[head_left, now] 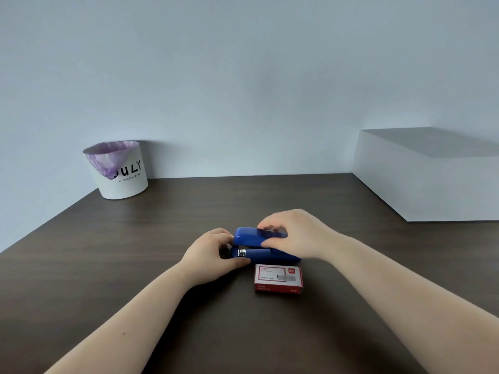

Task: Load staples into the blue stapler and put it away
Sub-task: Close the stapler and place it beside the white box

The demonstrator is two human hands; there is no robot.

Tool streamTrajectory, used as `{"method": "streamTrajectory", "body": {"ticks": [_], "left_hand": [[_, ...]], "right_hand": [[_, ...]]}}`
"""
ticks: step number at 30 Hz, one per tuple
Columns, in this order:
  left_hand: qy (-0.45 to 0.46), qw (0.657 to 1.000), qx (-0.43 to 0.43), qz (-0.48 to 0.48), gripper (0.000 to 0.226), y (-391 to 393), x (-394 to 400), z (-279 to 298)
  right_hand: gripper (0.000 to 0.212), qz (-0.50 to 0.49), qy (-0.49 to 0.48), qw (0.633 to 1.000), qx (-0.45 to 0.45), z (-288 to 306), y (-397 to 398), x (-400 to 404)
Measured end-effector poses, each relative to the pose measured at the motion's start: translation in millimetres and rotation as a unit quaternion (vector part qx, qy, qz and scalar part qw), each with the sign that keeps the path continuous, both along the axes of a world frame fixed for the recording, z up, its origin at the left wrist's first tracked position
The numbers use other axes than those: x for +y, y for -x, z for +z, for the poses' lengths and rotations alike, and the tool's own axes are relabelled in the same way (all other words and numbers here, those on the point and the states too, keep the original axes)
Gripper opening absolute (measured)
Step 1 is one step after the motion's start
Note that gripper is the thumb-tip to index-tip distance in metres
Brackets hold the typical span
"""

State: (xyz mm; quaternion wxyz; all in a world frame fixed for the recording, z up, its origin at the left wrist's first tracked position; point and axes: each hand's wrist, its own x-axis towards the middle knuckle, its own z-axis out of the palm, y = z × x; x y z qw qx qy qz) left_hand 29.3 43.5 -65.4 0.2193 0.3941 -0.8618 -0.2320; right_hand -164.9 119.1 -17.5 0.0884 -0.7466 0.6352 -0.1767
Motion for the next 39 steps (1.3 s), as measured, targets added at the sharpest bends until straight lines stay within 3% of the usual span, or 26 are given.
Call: {"method": "streamTrajectory", "body": {"ticks": [3,6,8,12,16,22,27,32,39], "left_hand": [[-0.063,0.998,0.009,-0.016,0.027,-4.7,-4.0,7.4],[-0.192,0.979,0.075,0.008,0.021,-16.5,-20.1,19.0],[-0.214,0.971,0.096,0.046,0.015,-19.1,-33.4,20.8],[-0.093,0.985,0.048,0.138,0.02,8.3,-53.3,12.3],[-0.025,0.99,-0.003,0.141,0.033,59.7,-65.6,8.3],[0.001,0.993,-0.05,0.111,0.032,136.6,-88.4,4.0],[0.031,0.996,-0.028,0.084,0.031,183.8,-113.4,-5.8],[0.038,0.998,-0.011,0.053,0.029,218.6,-140.2,-7.9],[0.037,0.999,0.004,-0.017,0.026,240.6,-159.8,-10.1]], "right_hand": [[0.034,-0.017,-0.042,0.999,0.024,-5.1,14.1,2.9],[0.031,-0.039,-0.025,0.999,0.029,-10.0,23.4,1.0],[0.03,-0.064,-0.004,0.997,0.034,-13.0,29.8,-3.5],[0.029,-0.13,0.024,0.991,0.03,-20.3,46.8,-18.0],[0.03,-0.215,0.055,0.975,0.027,-26.1,72.7,-33.5],[0.03,-0.291,0.079,0.952,0.045,-28.5,111.3,-61.0],[0.025,-0.302,0.113,0.942,0.091,-33.4,151.1,-87.4],[0.032,-0.371,0.121,0.909,0.144,-39.3,205.6,-114.3],[0.03,-0.464,0.136,0.864,0.141,-43.4,253.7,-131.6]]}}
